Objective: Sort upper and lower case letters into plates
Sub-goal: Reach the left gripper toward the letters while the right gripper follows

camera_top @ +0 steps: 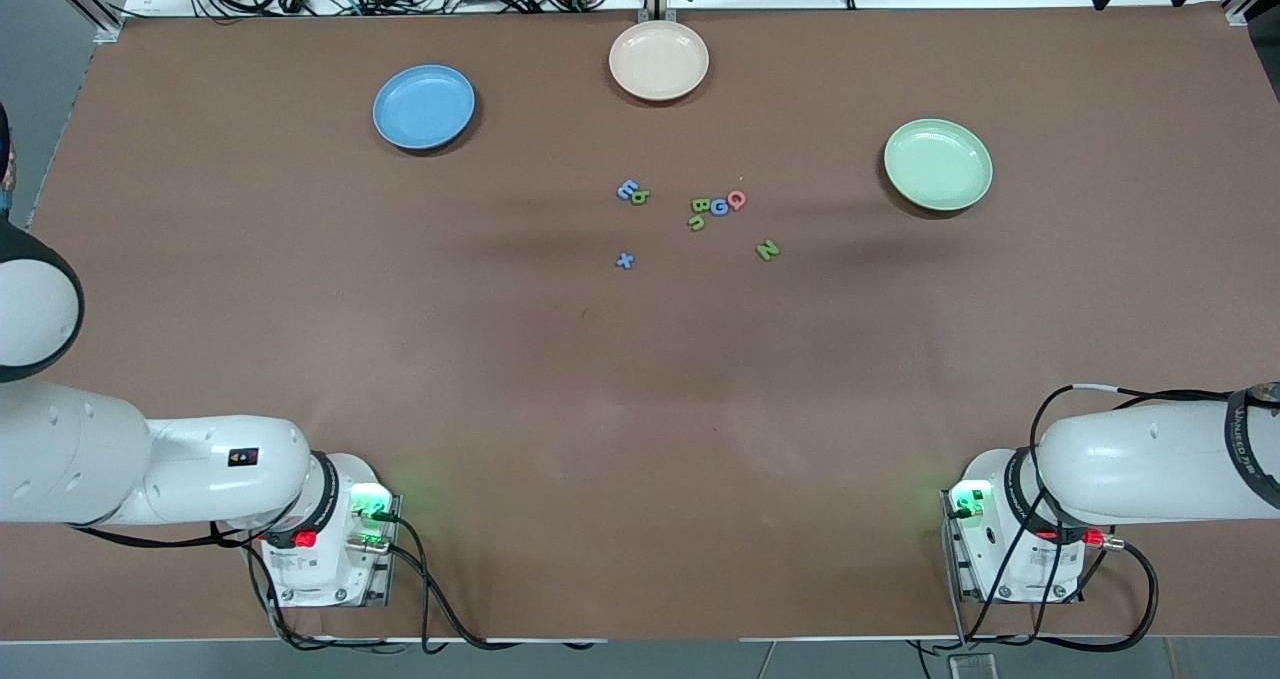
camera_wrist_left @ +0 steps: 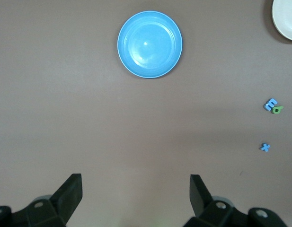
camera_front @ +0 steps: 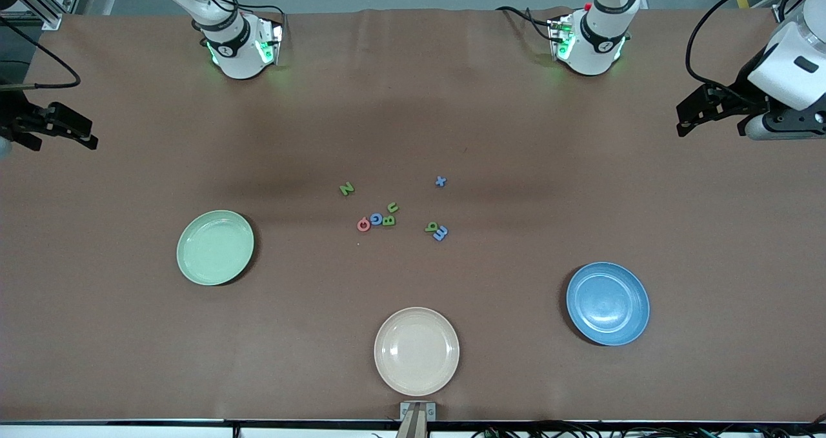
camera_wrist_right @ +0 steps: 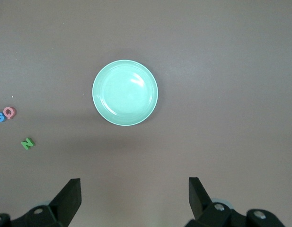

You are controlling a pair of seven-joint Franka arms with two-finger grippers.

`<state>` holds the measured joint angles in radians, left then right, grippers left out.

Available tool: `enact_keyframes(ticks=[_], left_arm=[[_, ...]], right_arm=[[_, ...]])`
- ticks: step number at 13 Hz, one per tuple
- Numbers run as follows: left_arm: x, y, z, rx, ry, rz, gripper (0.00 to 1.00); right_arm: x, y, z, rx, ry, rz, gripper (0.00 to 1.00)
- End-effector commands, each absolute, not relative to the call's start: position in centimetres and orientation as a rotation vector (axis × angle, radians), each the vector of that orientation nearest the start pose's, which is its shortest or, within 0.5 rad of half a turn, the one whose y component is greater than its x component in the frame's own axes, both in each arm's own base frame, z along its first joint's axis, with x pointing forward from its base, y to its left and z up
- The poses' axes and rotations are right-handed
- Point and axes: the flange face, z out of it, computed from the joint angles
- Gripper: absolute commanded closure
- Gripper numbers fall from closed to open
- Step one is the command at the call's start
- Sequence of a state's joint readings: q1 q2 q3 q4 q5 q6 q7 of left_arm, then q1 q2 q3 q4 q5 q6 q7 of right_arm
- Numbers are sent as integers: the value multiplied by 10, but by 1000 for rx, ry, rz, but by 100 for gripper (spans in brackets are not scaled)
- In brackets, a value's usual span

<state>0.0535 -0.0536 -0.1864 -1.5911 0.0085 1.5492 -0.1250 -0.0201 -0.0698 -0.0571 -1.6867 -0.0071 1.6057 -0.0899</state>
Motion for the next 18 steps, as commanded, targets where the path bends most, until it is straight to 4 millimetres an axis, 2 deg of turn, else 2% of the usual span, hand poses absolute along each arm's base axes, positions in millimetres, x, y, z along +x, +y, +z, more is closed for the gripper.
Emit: enact_keyframes(ticks=[1, 4, 5, 6, 7, 8, 10, 13, 14, 16, 18], left_arm=[[530, -69, 648, -3124, 18, 0, 0], [531, -72, 646, -3123, 25, 7, 0], [531, -76, 640, -3123, 14, 29, 0], [533, -95, 627, -3123, 64, 64, 0], [536, -117, 610, -3124, 95, 91, 0], [534, -149, 591, -3128, 48, 77, 0], [530, -214, 540, -3138, -133, 41, 0], [531, -307, 455, -3154, -381, 103, 0], [527, -334, 431, -3146, -464, 108, 0], [512, -383, 379, -3087, -657, 107, 0], [493, -422, 327, -3016, -779, 77, 0]], right_arm=[[527, -38, 615, -3135, 173, 0, 0], [527, -34, 616, -3131, 187, 0, 0], [528, -32, 616, -3110, 185, -5, 0], [528, -31, 616, -3100, 183, -9, 0], [528, -31, 616, -3101, 166, -10, 0], [528, -31, 616, -3103, 140, -10, 0], [528, -33, 616, -3103, 111, -4, 0], [527, -29, 620, -3108, 110, 18, 0], [533, -29, 608, -3108, 113, 63, 0], [542, -35, 603, -3108, 114, 42, 0], [562, -38, 577, -3113, 119, 39, 0]])
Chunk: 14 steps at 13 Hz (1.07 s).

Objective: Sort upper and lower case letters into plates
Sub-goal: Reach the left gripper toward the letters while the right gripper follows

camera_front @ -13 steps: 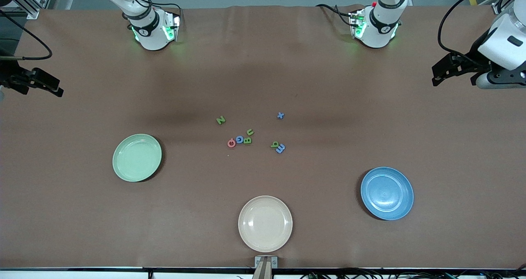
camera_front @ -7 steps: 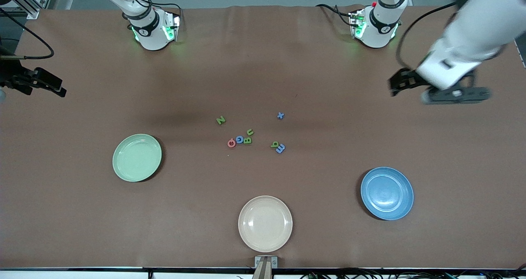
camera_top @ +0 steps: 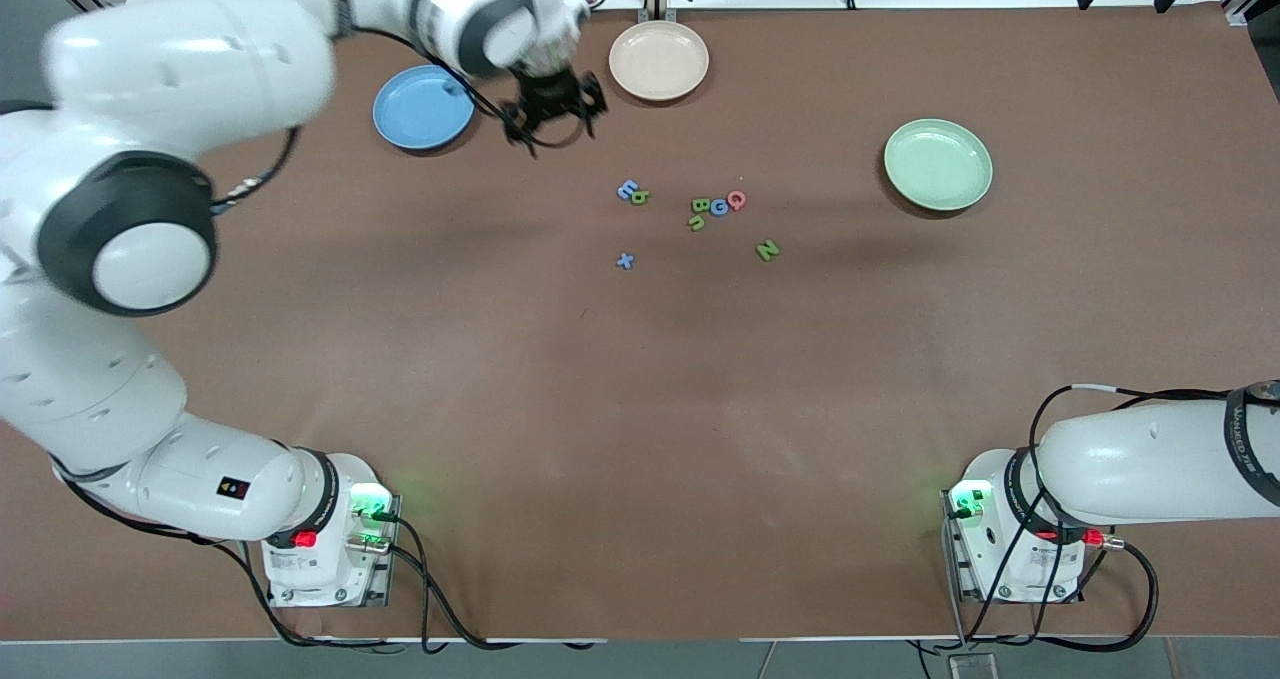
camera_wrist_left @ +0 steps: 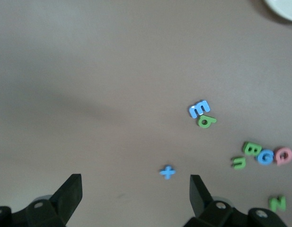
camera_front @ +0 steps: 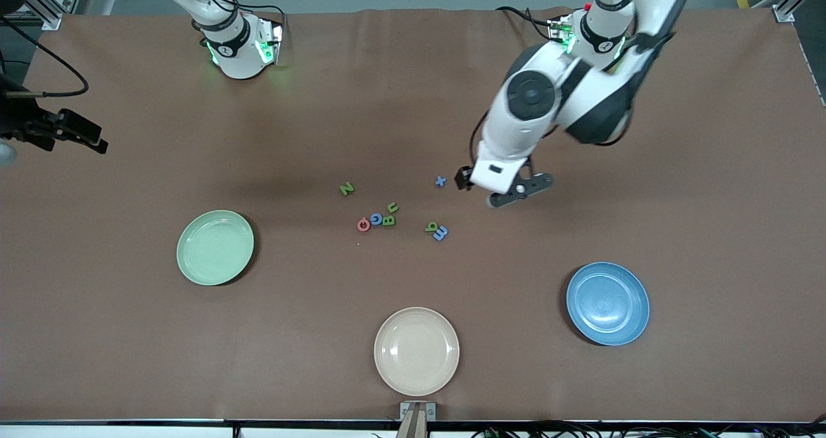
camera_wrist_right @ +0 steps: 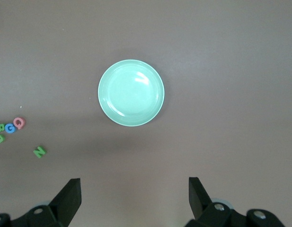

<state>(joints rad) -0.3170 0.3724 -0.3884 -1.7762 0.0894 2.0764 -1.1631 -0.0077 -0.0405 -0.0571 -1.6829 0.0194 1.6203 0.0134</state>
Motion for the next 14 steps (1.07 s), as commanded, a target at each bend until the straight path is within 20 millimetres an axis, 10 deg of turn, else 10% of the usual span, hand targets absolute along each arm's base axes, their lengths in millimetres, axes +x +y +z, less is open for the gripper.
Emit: enact_keyframes(ticks=[1, 5, 14], left_arm=[[482, -439, 306, -2991, -815, 63, 0], [444, -479, 248, -2839, -1182, 112, 0], [394, -479, 179, -2690, -1549, -39, 17]], right_arm=[[579, -36, 544, -3114, 118, 108, 0], [593, -5, 510, -3108, 189, 214, 0], [559, 166, 467, -2998, 891, 272, 0]])
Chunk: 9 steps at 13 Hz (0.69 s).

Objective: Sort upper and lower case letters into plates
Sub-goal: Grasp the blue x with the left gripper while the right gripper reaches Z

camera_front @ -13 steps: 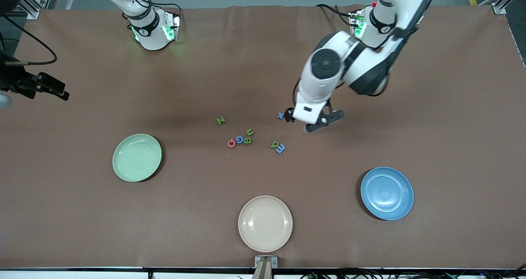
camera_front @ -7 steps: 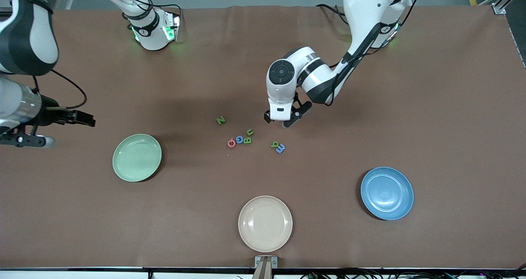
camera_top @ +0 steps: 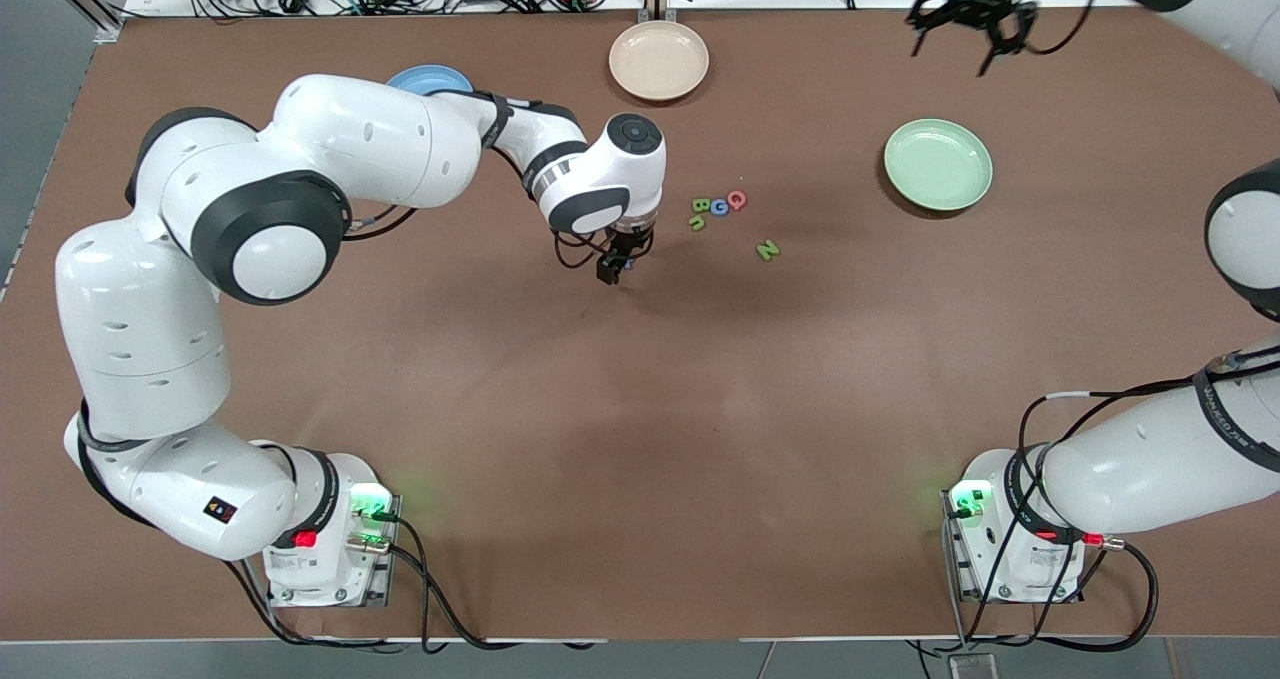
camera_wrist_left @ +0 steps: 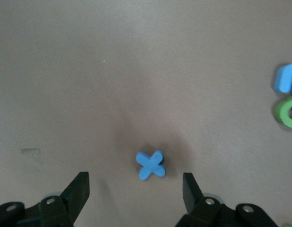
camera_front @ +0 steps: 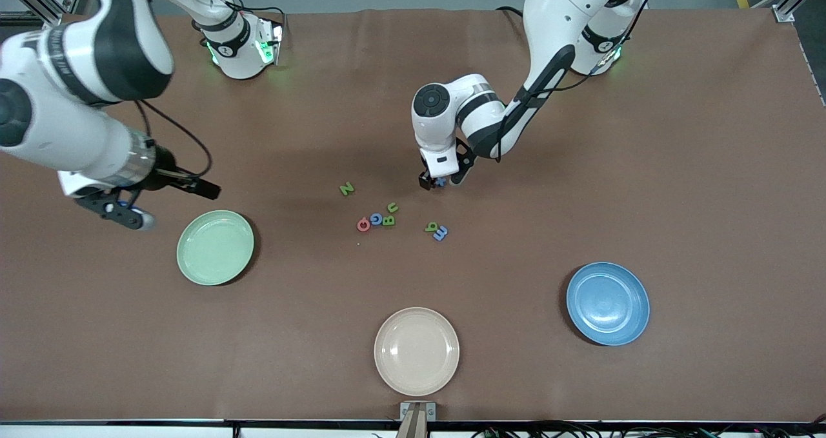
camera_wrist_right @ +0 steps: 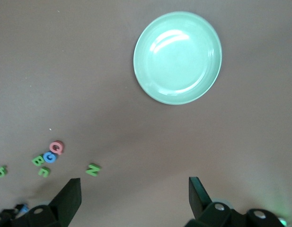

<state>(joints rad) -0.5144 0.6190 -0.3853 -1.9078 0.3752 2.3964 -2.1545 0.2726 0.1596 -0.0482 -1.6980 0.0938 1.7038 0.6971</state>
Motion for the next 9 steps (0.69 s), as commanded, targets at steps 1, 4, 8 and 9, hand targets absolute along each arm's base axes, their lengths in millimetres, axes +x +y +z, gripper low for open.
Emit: enact_keyframes(ticks=[1, 4, 8, 9], left_arm=[[393, -479, 173, -2691, -1555, -27, 21], [395, -477, 169, -2689, -1561, -23, 30], [403, -473, 171, -2682, -1583, -28, 45], [404, -472, 171, -2680, -1585, -28, 49]], right_arm=[[551, 186, 455, -2990, 942, 263, 0], [523, 236, 415, -2968, 1038, 224, 0], [488, 277, 362, -2931, 1120, 154, 0], [478, 280, 345, -2921, 1137, 139, 0]])
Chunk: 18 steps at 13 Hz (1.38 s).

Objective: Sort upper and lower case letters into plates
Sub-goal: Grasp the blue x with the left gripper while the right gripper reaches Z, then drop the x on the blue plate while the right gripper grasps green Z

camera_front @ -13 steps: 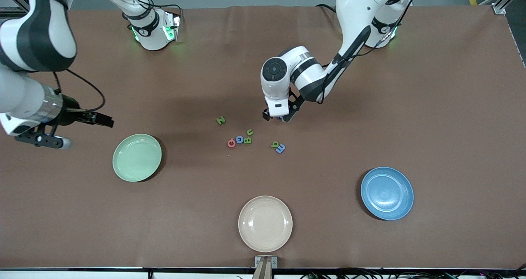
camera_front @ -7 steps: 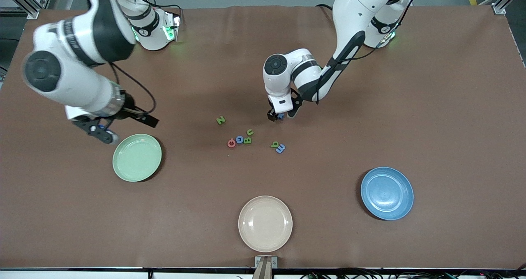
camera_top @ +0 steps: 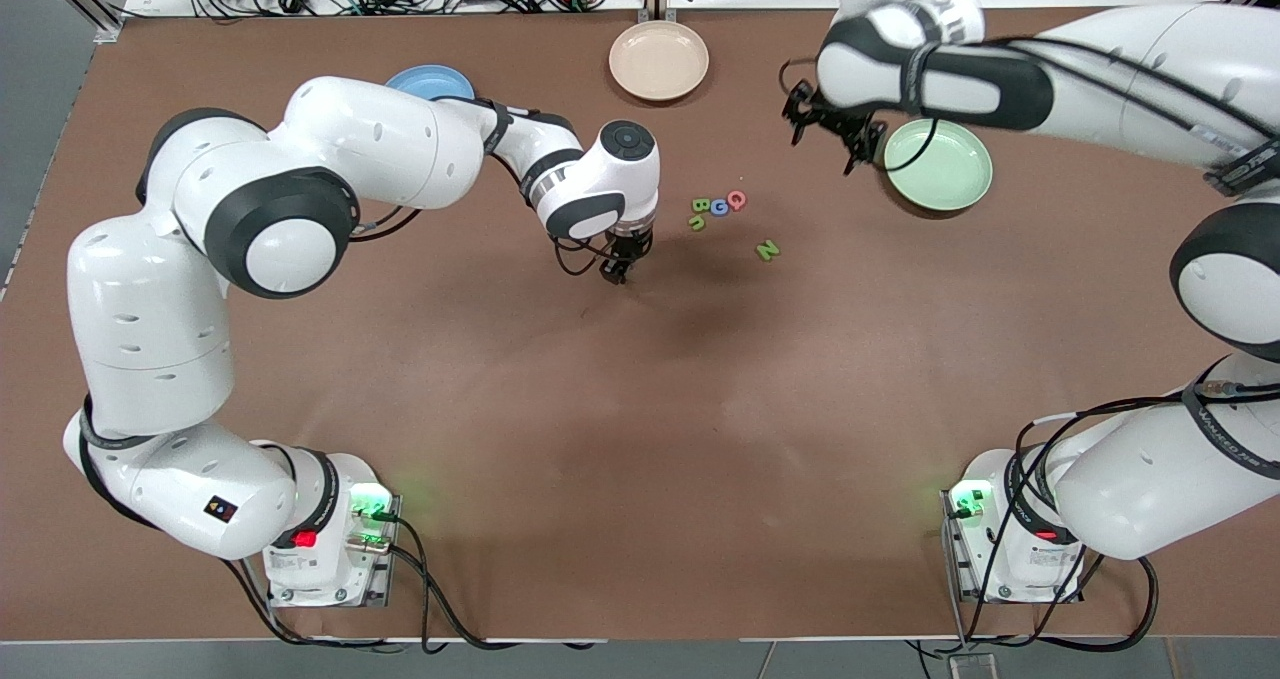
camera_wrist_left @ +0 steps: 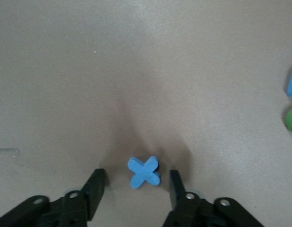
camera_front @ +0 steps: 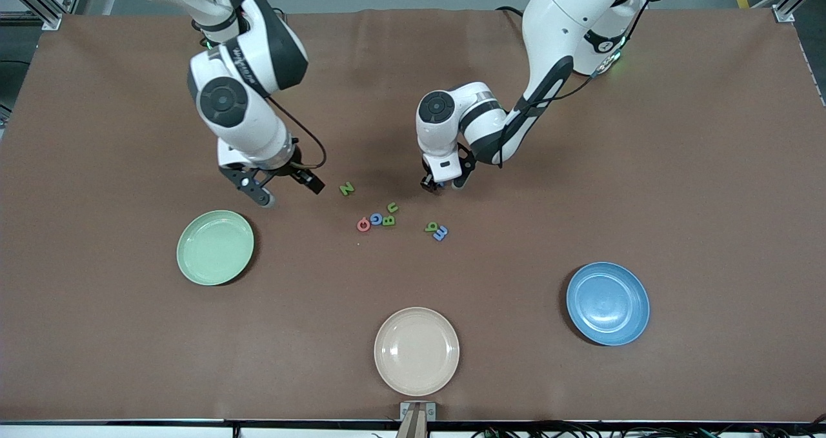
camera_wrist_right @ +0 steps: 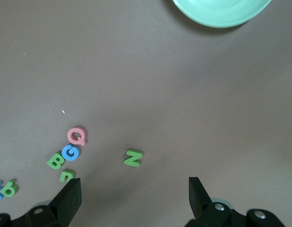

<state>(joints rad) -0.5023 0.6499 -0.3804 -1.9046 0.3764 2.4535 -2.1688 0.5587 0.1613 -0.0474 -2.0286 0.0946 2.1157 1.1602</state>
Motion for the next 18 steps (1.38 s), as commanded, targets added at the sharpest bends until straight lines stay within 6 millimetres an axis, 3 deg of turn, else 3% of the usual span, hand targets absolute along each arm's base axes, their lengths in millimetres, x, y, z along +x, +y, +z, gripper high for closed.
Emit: enact_keyframes(ticks=[1, 4, 5, 6, 8, 12, 16, 18], left_arm=[[406, -470, 170, -2675, -1586, -29, 54], [407, -468, 169, -2673, -1574, -31, 78], [412, -466, 175, -2674, -1584, -39, 92], [424, -457, 183, -2663, -1603, -56, 100], [463, -430, 212, -2685, -1514, -162, 100], [568, -336, 270, -2769, -1344, -236, 100], [638, -212, 281, -2828, -1171, -238, 99], [663, -158, 270, -2853, -1095, -212, 99]], right_arm=[[469, 282, 331, -2902, 1157, 115, 0], [451, 304, 295, -2878, 1211, 87, 0], [446, 316, 281, -2878, 1218, 77, 0], [443, 321, 264, -2883, 1224, 72, 0], [444, 327, 226, -2871, 1235, 41, 0], [450, 328, 188, -2860, 1236, 9, 0], [451, 331, 177, -2869, 1244, 21, 6], [451, 331, 176, -2868, 1248, 25, 12]])
